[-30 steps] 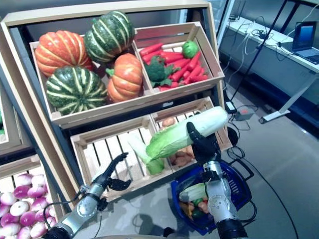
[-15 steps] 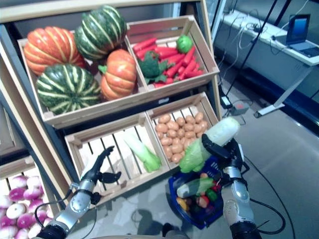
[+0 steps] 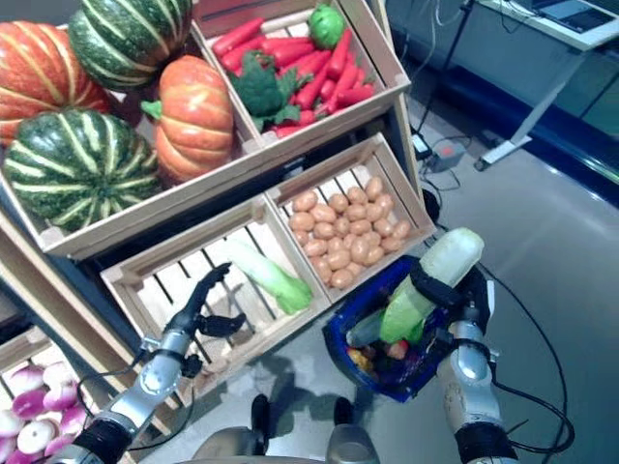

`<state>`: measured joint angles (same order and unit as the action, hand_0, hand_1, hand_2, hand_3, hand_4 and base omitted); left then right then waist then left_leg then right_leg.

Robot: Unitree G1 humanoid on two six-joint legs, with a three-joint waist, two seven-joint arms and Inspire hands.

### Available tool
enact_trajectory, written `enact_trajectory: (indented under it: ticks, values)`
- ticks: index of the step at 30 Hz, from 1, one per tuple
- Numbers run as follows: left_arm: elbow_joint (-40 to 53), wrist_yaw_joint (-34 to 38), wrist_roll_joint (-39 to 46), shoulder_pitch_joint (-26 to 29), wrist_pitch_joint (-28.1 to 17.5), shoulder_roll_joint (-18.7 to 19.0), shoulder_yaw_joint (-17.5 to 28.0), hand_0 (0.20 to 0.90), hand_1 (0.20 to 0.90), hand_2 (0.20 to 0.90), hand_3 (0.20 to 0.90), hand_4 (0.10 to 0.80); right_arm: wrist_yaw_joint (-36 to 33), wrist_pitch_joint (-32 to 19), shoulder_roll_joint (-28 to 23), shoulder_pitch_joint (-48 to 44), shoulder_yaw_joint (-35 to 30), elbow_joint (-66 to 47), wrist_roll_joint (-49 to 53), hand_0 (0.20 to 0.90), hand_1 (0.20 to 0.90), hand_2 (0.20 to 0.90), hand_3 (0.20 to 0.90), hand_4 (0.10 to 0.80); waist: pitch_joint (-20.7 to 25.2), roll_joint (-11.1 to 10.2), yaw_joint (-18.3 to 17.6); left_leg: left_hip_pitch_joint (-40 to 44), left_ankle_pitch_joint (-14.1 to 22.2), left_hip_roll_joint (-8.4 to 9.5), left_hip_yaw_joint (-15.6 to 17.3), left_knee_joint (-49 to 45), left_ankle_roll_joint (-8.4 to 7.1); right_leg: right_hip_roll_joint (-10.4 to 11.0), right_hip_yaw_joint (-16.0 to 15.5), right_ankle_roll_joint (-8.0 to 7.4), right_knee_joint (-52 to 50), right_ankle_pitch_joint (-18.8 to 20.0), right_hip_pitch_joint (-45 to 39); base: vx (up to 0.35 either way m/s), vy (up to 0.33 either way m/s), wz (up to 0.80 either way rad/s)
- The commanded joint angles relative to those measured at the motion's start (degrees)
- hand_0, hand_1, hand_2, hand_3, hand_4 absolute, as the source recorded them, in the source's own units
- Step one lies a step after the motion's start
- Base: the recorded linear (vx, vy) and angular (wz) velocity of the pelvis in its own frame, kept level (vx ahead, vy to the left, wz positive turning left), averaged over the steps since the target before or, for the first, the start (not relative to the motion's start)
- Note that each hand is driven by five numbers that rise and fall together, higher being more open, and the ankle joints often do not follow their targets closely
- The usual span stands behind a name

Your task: Put vegetables into the basket

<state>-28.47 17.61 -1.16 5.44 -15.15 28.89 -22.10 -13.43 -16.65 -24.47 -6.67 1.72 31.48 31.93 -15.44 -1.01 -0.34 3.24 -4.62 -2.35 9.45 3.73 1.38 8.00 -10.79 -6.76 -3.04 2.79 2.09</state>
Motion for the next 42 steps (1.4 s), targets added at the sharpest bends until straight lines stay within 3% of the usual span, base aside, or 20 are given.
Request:
enact_trajectory:
  ticks: [1, 3, 5, 14, 19, 21, 28, 35, 36, 38, 39, 40, 41, 42]
  values:
    - [2.42, 1.08, 3.52, 6.13, -3.25, 1.07, 2.38, 0.9, 0.9, 0.9, 0.9, 0.8, -2.72, -4.86, -4.11, -11.02, -1.35, 0.07, 0.04, 0.3, 0.3, 0.3, 0.3, 0.4, 2.51, 1.02, 1.95, -3.31, 6.14, -1.74, -3.41, -6.77, -4.28, 2.36, -0.32, -1.9, -7.01, -2.83, 0.78, 0.038, -0.127, -0.3]
    - [2.78, 1.55, 5.3, 8.16, -1.62, 0.24, 1.42, 0.9, 0.9, 0.9, 0.9, 0.8, -4.29, -3.5, -4.11, -15.88, 0.63, 4.27, 2.33, 0.3, 0.3, 0.3, 0.3, 0.4, 2.15, 0.9, 2.41, -5.29, 6.61, -2.09, -3.57, -9.35, -4.43, 1.71, 0.77, -1.24, -5.46, -3.34, 0.19, -0.014, -0.124, -0.01]
    - [3.35, 1.85, 5.19, 9.79, -0.99, -0.4, 0.67, 0.9, 0.9, 0.9, 0.9, 0.8, -4.46, -2.75, -4.17, -19.93, 0.97, 9.15, 4.23, 0.3, 0.3, 0.3, 0.3, 0.4, 0.94, 0.67, 3.7, -8.63, 6.62, -3.19, -3.25, -13.0, -5.22, 2.38, -1.03, -0.72, -4.95, -3.66, -0.57, -0.028, -0.141, 0.09]
    - [5.3, 2.02, 7.19, 10.97, -3.18, 0.97, -0.82, 0.9, 0.9, 0.9, 0.9, 0.8, -3.13, -0.15, -7.6, -24.29, -0.16, 19.95, 6.23, 0.3, 0.3, 0.3, 0.3, 0.4, -1.87, 1.71, 5.5, -14.66, 7.21, -4.11, -5.45, -19.3, -6.65, 4.1, -3.61, 0.3, -7.28, -5.71, -0.36, -0.016, -0.045, 0.16]
    - [7.44, 4.31, 8.81, 14.13, -5.76, 3.35, -1.94, 0.9, 0.9, 0.9, 0.9, 0.8, -2.76, 0.76, -11.24, -29.7, 0.57, 27.64, 6.69, 0.3, 0.3, 0.3, 0.3, 0.4, -6.44, 2.98, 6.3, -22.93, 11.34, -4.8, -6.63, -30.98, -6.04, 6.34, -2.88, 1.52, -19.09, -9.54, 6.95, -0.136, 0.003, 0.11]
    - [8.27, 6.05, 10.02, 15.94, -6.83, 4.18, -2.0, 0.9, 0.9, 0.9, 0.9, 0.8, -4.47, 1.69, -12.59, -32.34, 0.74, 30.8, 7.43, 0.3, 0.3, 0.3, 0.3, 0.4, -8.71, 3.71, 6.25, -27.61, 13.98, -4.69, -6.52, -37.38, -5.13, 7.55, -1.56, 2.21, -27.36, -11.64, 12.95, -0.161, 0.032, 0.1]
    - [10.06, 8.27, 10.62, 18.18, -7.26, 4.12, -1.48, 0.9, 0.9, 0.9, 0.9, 0.8, -6.97, 4.24, -12.63, -34.4, -2.93, 36.83, 12.06, 0.3, 0.3, 0.3, 0.3, 0.4, -11.46, 4.64, 5.93, -34.81, 19.02, -4.49, -6.81, -47.88, -3.42, 10.45, 0.21, 3.0, -41.92, -15.91, 23.77, -0.109, 0.018, 0.14]
    - [10.44, 10.81, 9.88, 19.9, -8.77, 4.49, -2.64, 0.9, 0.9, 0.9, 0.9, 0.8, -6.84, 6.21, -13.3, -36.03, -4.2, 37.68, 17.13, 0.3, 0.3, 0.3, 0.3, 0.4, -12.69, 5.44, 4.85, -39.57, 23.03, -4.57, -7.5, -56.44, -3.02, 11.66, 2.5, 3.59, -51.22, -19.02, 30.96, -0.048, 0.023, 0.01]
    - [10.72, 11.57, 9.72, 20.58, -9.16, 4.45, -2.92, 0.9, 0.9, 0.9, 0.9, 0.8, -6.69, 6.5, -13.39, -36.45, -4.64, 38.59, 18.98, 0.3, 0.3, 0.3, 0.3, 0.4, -12.65, 5.67, 4.6, -40.01, 25.61, -4.62, -7.76, -58.86, -3.24, 11.77, 3.21, 3.21, -53.59, -21.04, 32.0, 0.039, 0.013, -0.05]
    - [11.33, 11.77, 9.56, 21.1, -9.56, 4.63, -2.84, 0.9, 0.9, 0.9, 0.9, 0.8, -6.03, 7.11, -13.34, -36.54, -5.33, 38.94, 21.27, 0.3, 0.3, 0.3, 0.3, 0.4, -12.61, 5.87, 4.41, -40.76, 26.46, -4.58, -7.7, -60.42, -3.22, 12.04, 3.37, 3.32, -55.09, -21.63, 33.15, 0.02, 0.004, 0.02]
    - [11.7, 12.03, 9.29, 21.39, -9.85, 4.77, -2.83, 0.9, 0.9, 0.9, 0.9, 0.8, -5.98, 7.59, -13.25, -36.55, -5.61, 39.11, 22.44, 0.611, 0.611, 0.611, 0.611, 0.607, -12.63, 5.99, 4.25, -41.33, 26.97, -4.54, -7.66, -61.46, -3.16, 12.18, 3.5, 3.35, -56.05, -21.99, 33.96, -0.019, 0.008, 0.03]
    - [11.7, 12.03, 9.29, 21.39, -9.85, 4.77, -2.83, 0.9, 0.9, 0.9, 0.9, 0.8, -5.98, 7.59, -13.25, -36.55, -5.61, 39.11, 22.44, 0.611, 0.611, 0.611, 0.611, 0.607, -12.63, 5.99, 4.25, -41.33, 26.97, -4.54, -7.66, -61.46, -3.16, 12.18, 3.5, 3.35, -56.05, -21.99, 33.96, 0.0, 0.0, 0.0]
    - [12.75, 12.3, 8.68, 22.04, -10.19, 4.98, -2.44, 0.9, 0.9, 0.9, 0.9, 0.8, -5.52, 9.22, -13.21, -36.73, -6.26, 39.84, 24.11, 0.9, 0.9, 0.9, 0.9, 0.8, -12.52, 6.24, 4.01, -42.28, 27.61, -4.4, -7.69, -62.89, -3.03, 12.22, 3.85, 3.51, -57.61, -22.65, 35.36, -0.033, 0.015, -0.02]
    - [13.29, 12.48, 8.28, 22.67, -10.37, 5.41, -2.33, 0.9, 0.9, 0.9, 0.9, 0.8, -5.78, 9.59, -12.92, -36.71, -6.54, 40.09, 25.49, 0.9, 0.9, 0.9, 0.9, 0.8, -12.4, 6.33, 3.86, -42.85, 27.99, -4.36, -7.67, -63.69, -2.99, 12.28, 3.94, 3.55, -58.45, -23.0, 36.13, -0.039, 0.015, -0.02]
